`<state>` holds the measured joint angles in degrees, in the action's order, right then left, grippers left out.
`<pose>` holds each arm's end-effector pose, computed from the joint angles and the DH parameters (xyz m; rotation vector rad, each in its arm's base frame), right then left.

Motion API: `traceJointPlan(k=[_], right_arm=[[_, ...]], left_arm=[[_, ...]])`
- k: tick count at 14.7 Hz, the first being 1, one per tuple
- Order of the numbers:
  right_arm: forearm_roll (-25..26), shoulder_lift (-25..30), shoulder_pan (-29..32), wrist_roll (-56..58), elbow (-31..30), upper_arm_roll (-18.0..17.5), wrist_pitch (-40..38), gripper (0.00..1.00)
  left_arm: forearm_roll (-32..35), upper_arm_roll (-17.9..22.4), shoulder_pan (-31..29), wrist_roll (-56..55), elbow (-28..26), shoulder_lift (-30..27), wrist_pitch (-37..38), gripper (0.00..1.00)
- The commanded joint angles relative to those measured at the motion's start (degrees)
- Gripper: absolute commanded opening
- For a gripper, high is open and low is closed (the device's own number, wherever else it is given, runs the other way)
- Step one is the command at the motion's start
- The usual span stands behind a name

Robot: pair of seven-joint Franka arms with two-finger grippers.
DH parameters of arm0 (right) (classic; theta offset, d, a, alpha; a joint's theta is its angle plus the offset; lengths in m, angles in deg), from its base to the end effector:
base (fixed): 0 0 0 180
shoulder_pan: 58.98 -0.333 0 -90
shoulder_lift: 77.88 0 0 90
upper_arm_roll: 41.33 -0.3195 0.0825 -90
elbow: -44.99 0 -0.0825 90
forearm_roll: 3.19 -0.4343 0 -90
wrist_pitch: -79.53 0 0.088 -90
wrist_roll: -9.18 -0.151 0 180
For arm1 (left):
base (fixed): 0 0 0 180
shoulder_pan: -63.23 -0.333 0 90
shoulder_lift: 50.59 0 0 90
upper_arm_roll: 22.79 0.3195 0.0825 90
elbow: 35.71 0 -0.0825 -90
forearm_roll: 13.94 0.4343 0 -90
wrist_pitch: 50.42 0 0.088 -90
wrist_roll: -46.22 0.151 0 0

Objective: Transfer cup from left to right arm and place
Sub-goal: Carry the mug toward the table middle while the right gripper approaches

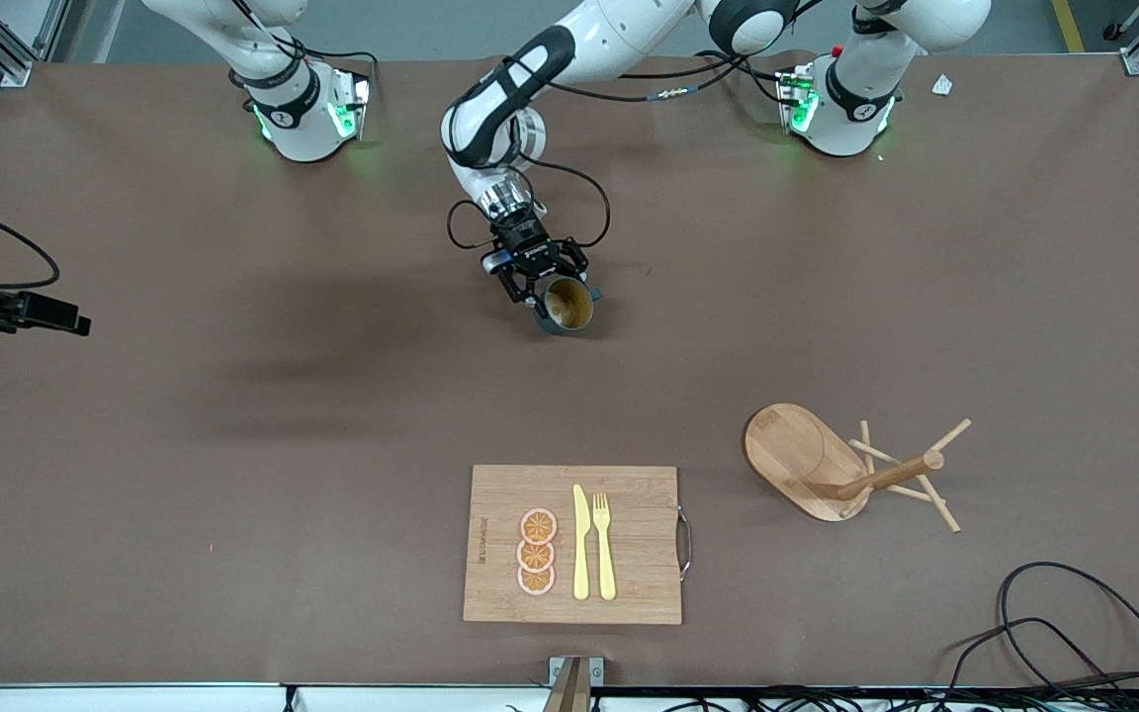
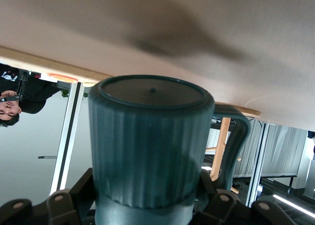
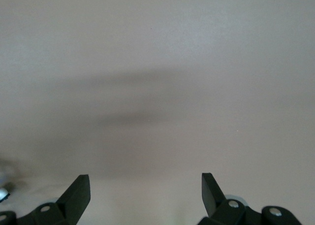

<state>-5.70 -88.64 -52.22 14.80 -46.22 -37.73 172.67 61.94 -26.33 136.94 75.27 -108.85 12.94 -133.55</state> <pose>0.6374 -0.1078 0.4597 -3.0775 0.1360 0.2281 0.3137 -0.6415 0.0573 -0.6104 1.5963 0.2310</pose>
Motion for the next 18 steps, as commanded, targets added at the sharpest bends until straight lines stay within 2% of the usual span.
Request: traceJointPlan(k=[1,6,7,8,9,18], right_arm=[[-0.7,-2.0,-1.6,-5.4,0.2,0.0,0.6,1.0],[-0.7,-2.7,-5.5,-13.4,-2.2,0.0,3.5,1.0],[-0.8,-2.9,-6.5,-15.1,-2.5,0.0,4.1,1.0],[-1.2,-3.2,-7.1,-16.4,-2.9,0.0,4.7,1.0],[-1.7,-3.4,-7.5,-17.3,-3.3,0.0,5.3,1.0],[-3.5,-4.4,-10.0,-25.2,-4.8,0.0,7.1,1.0]], left_arm=[[1.1,0.6,1.3,0.1,3.1,2.6,0.2,0.23],[1.1,0.2,2.3,-1.2,3.2,3.1,0.3,0.38],[1.1,0.2,2.3,-1.5,3.3,3.1,0.4,0.51],[1.0,0.0,2.3,-2.2,3.3,2.9,0.6,0.86],[0.9,-0.1,2.3,-2.5,3.3,2.8,0.7,1.0],[0.5,-2.2,2.7,-2.4,3.4,1.2,2.4,1.0]])
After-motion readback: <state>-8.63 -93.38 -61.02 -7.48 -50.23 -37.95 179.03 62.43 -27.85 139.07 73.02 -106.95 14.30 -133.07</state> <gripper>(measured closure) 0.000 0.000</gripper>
